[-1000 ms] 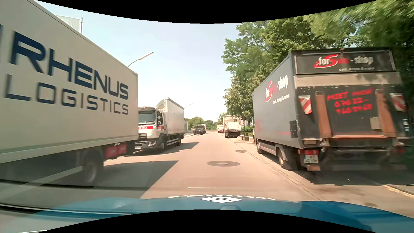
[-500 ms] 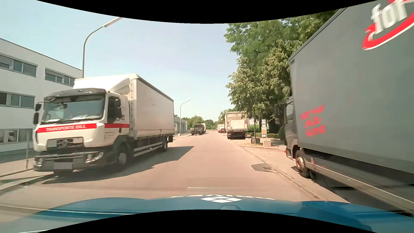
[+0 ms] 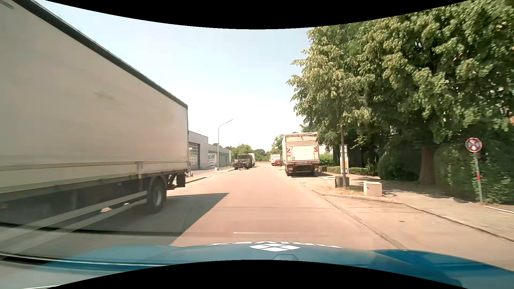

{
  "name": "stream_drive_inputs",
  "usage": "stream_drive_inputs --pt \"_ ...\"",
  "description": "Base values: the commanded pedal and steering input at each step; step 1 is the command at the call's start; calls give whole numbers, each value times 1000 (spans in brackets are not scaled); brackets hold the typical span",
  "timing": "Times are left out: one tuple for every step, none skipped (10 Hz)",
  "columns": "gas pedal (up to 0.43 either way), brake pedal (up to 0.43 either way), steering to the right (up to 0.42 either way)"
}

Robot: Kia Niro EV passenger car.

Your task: Follow the waypoints while adhering to traffic rules and regulations

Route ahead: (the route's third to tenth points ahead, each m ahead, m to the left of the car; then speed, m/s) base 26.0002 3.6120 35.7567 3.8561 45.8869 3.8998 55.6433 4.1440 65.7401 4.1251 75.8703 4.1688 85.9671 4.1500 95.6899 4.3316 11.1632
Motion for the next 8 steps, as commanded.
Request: stream_drive_inputs --pt "47 0 -2" --pt "47 0 -2" --pt "47 0 -1" --pt "47 0 -1" --pt "47 0 -1" --pt "47 0 -1" --pt "59 0 -2" --pt "59 0 -2"
